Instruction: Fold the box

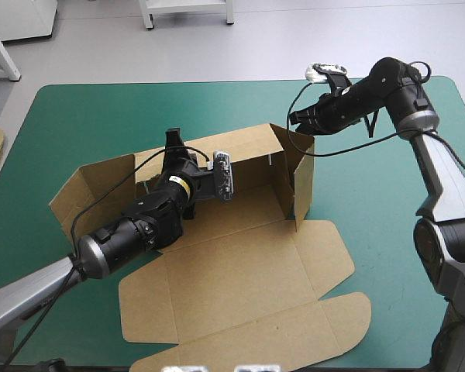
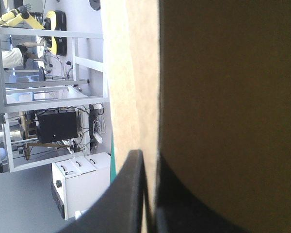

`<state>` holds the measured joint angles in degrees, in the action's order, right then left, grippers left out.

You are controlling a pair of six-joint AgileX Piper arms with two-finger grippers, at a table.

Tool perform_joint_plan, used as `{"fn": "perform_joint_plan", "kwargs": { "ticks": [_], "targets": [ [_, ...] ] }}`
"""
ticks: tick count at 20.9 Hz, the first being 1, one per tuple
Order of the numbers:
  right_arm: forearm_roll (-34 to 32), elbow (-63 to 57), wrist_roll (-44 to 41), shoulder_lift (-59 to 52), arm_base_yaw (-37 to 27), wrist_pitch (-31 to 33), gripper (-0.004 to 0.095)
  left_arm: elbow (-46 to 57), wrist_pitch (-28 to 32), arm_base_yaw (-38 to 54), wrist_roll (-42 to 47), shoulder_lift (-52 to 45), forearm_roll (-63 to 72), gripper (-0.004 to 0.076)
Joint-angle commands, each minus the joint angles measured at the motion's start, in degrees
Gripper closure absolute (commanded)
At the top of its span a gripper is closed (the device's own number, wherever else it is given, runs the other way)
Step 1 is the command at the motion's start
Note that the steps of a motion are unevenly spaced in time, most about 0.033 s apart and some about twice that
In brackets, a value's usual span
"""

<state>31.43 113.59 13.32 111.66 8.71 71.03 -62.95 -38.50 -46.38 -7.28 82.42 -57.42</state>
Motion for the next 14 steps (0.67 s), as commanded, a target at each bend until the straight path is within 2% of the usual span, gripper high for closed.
{"fn": "perform_joint_plan", "kwargs": {
  "ticks": [1,5,7,9,11,14],
  "targets": [
    [2.0,-1.1,2.2,-5.4,0.2,-0.8,0.0908,-0.7,-2.8,0.1,0.7,-1.3,2.8,0.0732],
    [2.4,-7.0,4.0,-8.3,0.2,-3.9,0.0908,-0.7,-2.8,0.1,0.7,-1.3,2.8,0.0732],
    [2.8,-12.5,6.7,-10.6,0.2,-7.9,0.0908,-0.7,-2.6,0.1,0.7,-1.3,3.0,0.0732],
    [5.7,-18.6,12.2,-13.6,0.2,-11.8,0.0908,-0.7,-2.6,0.1,0.7,-1.3,3.2,0.0732],
    [10.8,-27.4,21.1,-16.9,0.2,-18.8,0.0908,-0.7,-2.2,0.1,0.7,-1.3,3.2,0.0733],
    [19.0,-36.0,33.4,-20.2,0.2,-24.8,0.0908,-0.7,-2.2,0.1,0.7,-1.3,3.2,0.0732]
  ]
}}
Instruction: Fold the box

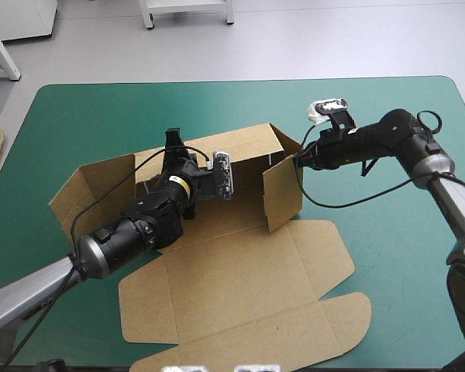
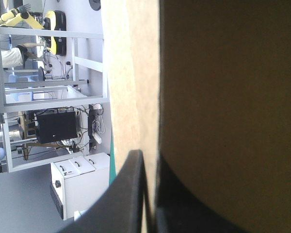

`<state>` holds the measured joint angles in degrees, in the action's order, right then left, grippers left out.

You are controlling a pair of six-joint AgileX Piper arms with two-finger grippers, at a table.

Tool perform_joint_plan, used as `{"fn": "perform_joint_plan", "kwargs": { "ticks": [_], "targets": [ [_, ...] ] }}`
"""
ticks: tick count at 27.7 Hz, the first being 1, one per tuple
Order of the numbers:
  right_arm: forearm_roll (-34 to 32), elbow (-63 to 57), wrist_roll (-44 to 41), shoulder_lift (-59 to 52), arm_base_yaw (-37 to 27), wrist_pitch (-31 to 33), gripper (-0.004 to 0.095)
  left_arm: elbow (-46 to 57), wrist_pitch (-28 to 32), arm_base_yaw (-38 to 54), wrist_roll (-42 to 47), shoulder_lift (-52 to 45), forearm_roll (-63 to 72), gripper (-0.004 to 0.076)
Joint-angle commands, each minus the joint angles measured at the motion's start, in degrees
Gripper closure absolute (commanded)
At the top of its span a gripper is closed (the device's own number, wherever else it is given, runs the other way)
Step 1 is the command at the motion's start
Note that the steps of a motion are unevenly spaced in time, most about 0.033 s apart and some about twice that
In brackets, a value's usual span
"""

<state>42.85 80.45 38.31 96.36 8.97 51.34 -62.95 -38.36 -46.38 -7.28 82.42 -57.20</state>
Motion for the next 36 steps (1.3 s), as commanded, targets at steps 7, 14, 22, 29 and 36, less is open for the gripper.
{"fn": "perform_joint_plan", "kwargs": {
  "ticks": [7,14,22,29,36],
  "targets": [
    [20.7,-16.4,28.2,-12.2,-0.1,-13.5,0.0908,-0.7,-2.1,0.1,0.5,-1.3,4.2,0.0732],
    [27.7,-22.6,37.4,-14.8,-0.1,-15.1,0.0908,-0.7,-1.9,0.1,0.6,-1.3,4.3,0.0732],
    [29.9,-22.7,42.7,-14.8,-0.1,-14.1,0.0905,-0.7,-1.9,0.1,0.6,-1.3,4.3,0.0732],
    [27.0,-22.7,41.4,-14.9,-0.1,-9.6,0.0709,-0.7,-1.9,0.1,0.6,-1.3,4.3,0.0732],
    [27.9,-22.7,42.3,-14.9,-0.1,-11.5,0.0408,-0.7,-1.5,0.1,0.6,-1.3,4.3,0.0732]
  ]
}}
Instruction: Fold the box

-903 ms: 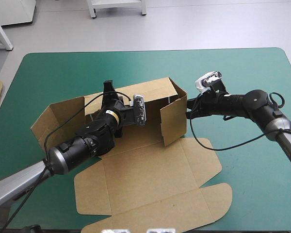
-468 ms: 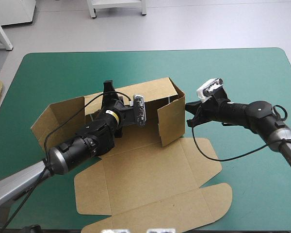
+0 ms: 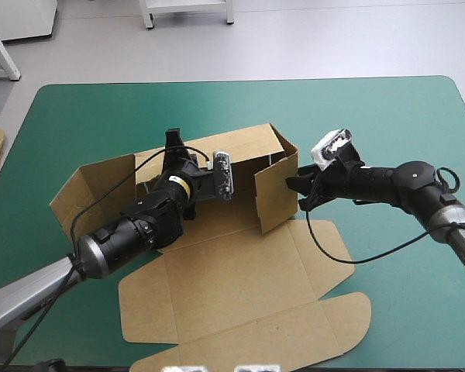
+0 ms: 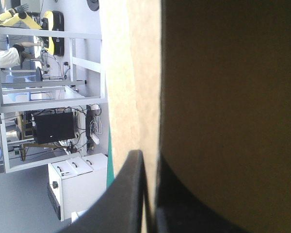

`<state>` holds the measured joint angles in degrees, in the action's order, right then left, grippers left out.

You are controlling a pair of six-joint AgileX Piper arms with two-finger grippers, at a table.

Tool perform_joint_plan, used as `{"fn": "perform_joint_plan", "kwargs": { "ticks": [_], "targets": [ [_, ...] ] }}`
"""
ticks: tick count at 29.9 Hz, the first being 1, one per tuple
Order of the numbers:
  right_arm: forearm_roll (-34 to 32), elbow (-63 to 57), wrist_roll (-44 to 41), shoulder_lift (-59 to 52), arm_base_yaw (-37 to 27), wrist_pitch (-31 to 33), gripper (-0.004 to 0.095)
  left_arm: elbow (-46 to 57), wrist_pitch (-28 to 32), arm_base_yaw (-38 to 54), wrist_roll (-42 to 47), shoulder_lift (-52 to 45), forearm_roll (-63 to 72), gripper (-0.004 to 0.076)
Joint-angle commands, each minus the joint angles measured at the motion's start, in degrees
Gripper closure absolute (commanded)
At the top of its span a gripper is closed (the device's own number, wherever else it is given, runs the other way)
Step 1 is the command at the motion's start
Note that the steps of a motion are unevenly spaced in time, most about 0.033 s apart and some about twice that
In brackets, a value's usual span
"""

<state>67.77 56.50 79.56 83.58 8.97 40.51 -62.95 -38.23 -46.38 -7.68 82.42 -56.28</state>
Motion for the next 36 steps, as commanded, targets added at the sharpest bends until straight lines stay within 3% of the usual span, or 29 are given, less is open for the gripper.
{"fn": "perform_joint_plan", "kwargs": {
  "ticks": [1,14,23,36],
  "targets": [
    [3.7,1.2,1.5,-2.2,-0.1,-1.2,0.0407,-0.7,-1.7,0.1,1.0,-1.3,3.4,0.0732],
    [7.2,1.2,3.8,-1.8,2.3,-0.5,0.0404,-0.7,-1.7,0.1,1.0,-1.3,3.4,0.0732],
    [2.5,1.2,2.3,-1.6,6.8,-7.0,0.0403,-0.7,-1.8,0.1,1.0,-1.3,3.4,0.0732],
    [2.4,1.2,1.6,-1.6,9.1,-14.6,0.0403,-0.7,-1.7,0.1,2.5,-1.3,2.9,0.0732]
  ]
}}
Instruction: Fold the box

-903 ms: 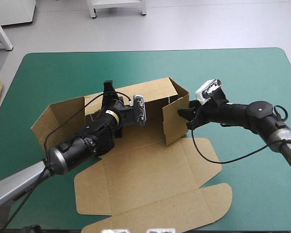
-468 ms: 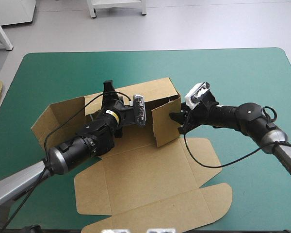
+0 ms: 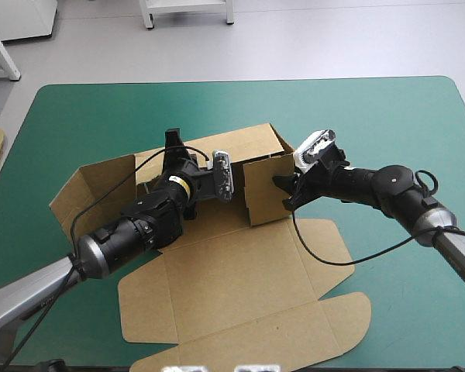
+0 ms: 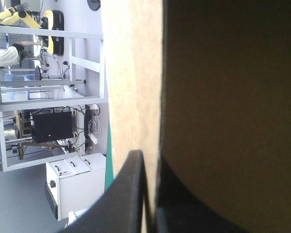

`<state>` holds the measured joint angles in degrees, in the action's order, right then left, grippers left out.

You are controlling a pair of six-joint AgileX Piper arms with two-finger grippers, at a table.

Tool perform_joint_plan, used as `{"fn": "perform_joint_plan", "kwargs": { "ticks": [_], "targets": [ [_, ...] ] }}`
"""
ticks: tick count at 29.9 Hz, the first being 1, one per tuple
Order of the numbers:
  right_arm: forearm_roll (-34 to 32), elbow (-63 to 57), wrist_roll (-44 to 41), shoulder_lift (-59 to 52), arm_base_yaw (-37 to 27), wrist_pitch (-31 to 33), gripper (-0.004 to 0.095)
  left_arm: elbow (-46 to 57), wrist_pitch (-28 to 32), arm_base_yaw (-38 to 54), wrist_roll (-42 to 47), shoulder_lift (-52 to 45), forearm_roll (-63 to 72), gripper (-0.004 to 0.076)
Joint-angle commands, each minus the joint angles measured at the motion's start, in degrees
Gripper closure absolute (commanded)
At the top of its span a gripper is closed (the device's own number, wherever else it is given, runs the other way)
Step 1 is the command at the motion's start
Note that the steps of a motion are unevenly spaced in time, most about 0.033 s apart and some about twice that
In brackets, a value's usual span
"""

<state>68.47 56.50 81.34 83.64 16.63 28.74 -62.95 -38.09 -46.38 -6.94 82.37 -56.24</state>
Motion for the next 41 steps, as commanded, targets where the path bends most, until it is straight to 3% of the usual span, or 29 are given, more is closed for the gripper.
{"fn": "perform_joint_plan", "kwargs": {
  "ticks": [1,5,14,16,21,23,37,41],
  "targets": [
    [1.6,1.2,-0.2,-1.6,2.3,-4.1,0.0403,-0.7,-1.8,0.1,1.8,-1.3,2.8,0.0732],
    [1.0,1.2,-1.8,-1.6,5.6,-11.2,0.0405,-0.7,-1.9,0.1,1.8,-1.3,2.8,0.0732],
    [1.2,1.2,-6.0,-1.3,9.2,-18.8,0.0458,-0.7,-1.9,0.1,1.8,-1.3,2.8,0.0732],
    [1.2,1.2,-6.0,-1.3,9.4,-18.4,0.0525,-0.7,-1.9,0.1,1.8,-1.3,2.8,0.0732],
    [1.2,1.2,-6.0,-1.2,9.4,-16.7,0.0841,-0.7,-1.9,0.1,1.8,-1.3,2.8,0.0732],
    [1.2,1.2,-6.0,-1.2,9.4,-16.7,0.0920,-0.7,-1.9,0.1,1.8,-1.3,2.8,0.0732],
    [1.2,1.2,-7.1,-1.2,9.4,-16.6,0.0906,-0.7,-2.9,0.1,3.4,-1.3,2.4,0.0731],
    [1.2,1.2,-7.3,-1.2,9.4,-16.6,0.0907,-1.3,-2.9,0.1,3.4,-1.4,3.8,0.0644]
  ]
}}
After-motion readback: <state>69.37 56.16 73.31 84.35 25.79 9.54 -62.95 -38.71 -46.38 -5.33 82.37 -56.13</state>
